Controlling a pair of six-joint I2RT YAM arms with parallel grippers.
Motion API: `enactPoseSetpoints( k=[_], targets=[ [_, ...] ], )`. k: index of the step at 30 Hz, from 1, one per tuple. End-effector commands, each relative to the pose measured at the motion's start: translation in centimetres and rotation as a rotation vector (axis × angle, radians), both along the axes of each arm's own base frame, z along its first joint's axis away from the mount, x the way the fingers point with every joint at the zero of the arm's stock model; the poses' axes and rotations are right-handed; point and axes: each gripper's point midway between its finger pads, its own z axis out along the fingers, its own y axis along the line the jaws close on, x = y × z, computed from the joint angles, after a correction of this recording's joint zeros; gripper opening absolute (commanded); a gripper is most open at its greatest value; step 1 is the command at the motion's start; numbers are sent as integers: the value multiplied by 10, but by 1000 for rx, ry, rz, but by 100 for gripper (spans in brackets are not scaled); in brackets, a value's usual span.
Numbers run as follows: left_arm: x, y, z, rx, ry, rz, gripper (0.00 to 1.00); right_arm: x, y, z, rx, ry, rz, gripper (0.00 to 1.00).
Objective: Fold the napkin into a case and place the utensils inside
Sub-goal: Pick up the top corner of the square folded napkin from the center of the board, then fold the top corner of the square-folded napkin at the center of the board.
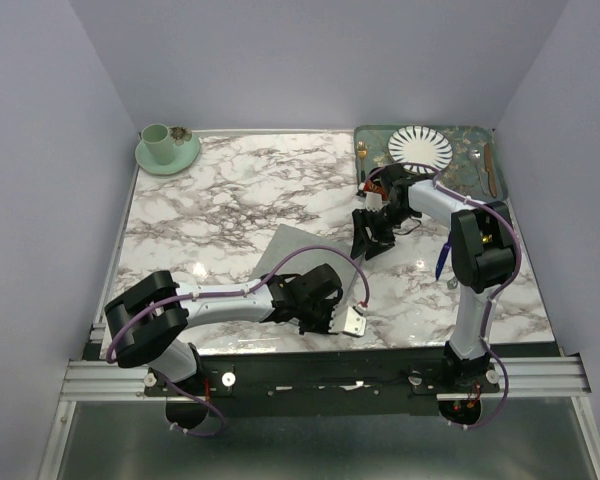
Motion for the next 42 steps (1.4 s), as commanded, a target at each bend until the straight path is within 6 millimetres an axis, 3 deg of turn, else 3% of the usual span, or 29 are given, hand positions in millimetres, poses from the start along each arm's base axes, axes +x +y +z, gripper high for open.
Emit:
enactPoseSetpoints(
  k=[1,4,14,16,18,19,25,29,32,36,40,42],
  targets=[
    [2,-1,-6,11,-6,-14,14,1,1,7,20,-8,-2,64],
    [1,0,-10,23,0,-17,23,1,0,6,19,-3,-3,64],
    [1,-1,-15,36,14,-15,26,2,-1,4,15,-1,-7,64],
    [0,-1,-15,36,22,-18,20,2,-1,4,16,0,-7,64],
    [0,-2,-10,26,31,-11,4,2,-2,4,13,0,-10,64],
    [2,-3,-6,14,36,-1,0,2,-2,4,13,-1,-9,64],
    [16,-4,21,-34,82,52,0,3,-1,6,23,-1,-9,64],
    [34,6,36,-54,125,110,0,3,-1,7,21,-4,-9,64],
    [61,16,44,-78,131,181,0,2,-1,7,21,-1,-9,65],
    [105,30,49,-108,133,296,0,2,-1,7,23,-1,-9,65],
    [162,53,44,-117,130,436,0,1,-1,6,23,2,-7,65],
    [178,58,41,-120,131,475,0,1,-1,6,22,6,-8,65]
  ],
)
